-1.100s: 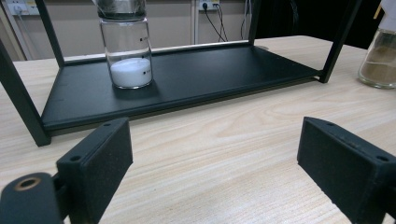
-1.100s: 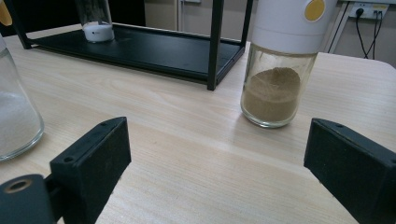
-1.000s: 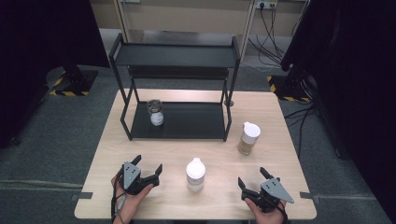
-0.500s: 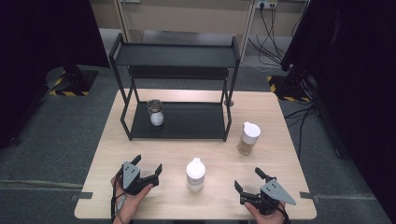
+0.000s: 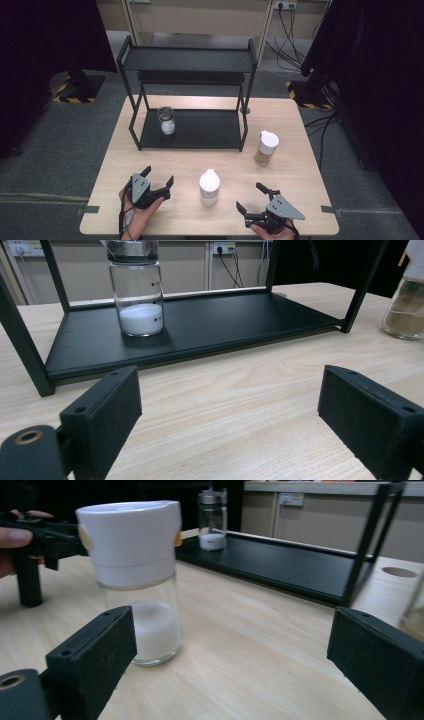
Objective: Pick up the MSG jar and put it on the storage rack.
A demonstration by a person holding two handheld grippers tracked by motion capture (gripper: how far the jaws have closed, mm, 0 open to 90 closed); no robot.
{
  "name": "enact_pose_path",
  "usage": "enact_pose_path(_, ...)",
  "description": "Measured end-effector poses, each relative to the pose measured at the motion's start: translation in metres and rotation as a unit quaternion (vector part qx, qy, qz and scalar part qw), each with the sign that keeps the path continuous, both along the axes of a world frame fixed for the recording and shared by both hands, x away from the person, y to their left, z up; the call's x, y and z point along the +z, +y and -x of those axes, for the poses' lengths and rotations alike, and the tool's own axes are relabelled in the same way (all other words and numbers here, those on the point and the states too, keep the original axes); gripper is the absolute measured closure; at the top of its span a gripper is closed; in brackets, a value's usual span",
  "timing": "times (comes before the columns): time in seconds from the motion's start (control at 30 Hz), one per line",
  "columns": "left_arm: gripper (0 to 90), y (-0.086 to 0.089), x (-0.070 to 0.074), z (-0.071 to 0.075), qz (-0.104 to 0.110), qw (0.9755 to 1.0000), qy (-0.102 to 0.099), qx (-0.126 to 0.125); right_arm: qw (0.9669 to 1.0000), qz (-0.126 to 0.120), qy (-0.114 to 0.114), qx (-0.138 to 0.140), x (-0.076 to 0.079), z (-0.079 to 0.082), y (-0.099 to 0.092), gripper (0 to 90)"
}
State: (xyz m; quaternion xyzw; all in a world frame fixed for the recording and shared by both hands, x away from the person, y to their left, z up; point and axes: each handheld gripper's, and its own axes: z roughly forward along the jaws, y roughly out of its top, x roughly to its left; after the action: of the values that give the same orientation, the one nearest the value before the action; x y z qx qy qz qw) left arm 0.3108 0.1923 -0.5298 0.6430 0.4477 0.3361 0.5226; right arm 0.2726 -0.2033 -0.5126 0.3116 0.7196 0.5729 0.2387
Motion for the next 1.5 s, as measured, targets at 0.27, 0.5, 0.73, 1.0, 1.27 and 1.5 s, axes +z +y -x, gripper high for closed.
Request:
enact_pose_path(0.27, 9.9, 0.0, 0.0, 0.0, -0.002, 1.0, 0.001, 0.0, 0.9997, 0.001, -0.001, 0.024, 0.002, -0.004, 0.018, 6.0)
enact_pose_path(0.5, 9.9, -0.001, 0.0, 0.0, -0.005, 1.0, 0.0, -0.001, 0.9988, 0.011, 0.0, 0.048, 0.003, -0.009, 0.035, 6.2)
enact_pose_path(0.73, 9.9, -0.001, 0.0, 0.0, -0.006, 1.0, 0.0, -0.002, 0.9978, 0.016, 0.001, 0.064, 0.003, -0.015, 0.051, 6.8)
enact_pose_path(1.0, 9.9, -0.001, 0.0, 0.0, -0.006, 1.0, 0.0, -0.001, 0.9961, 0.022, 0.004, 0.085, 0.002, -0.023, 0.068, 8.6)
enact_pose_path(1.27, 9.9, -0.002, 0.0, 0.0, -0.007, 1.0, -0.001, -0.002, 0.9944, 0.031, 0.005, 0.101, -0.001, -0.028, 0.079, 14.3)
enact_pose_path(1.5, 9.9, -0.001, 0.0, 0.0, -0.006, 1.0, -0.001, -0.003, 0.9933, 0.035, 0.001, 0.11, -0.001, -0.034, 0.087, 20.4)
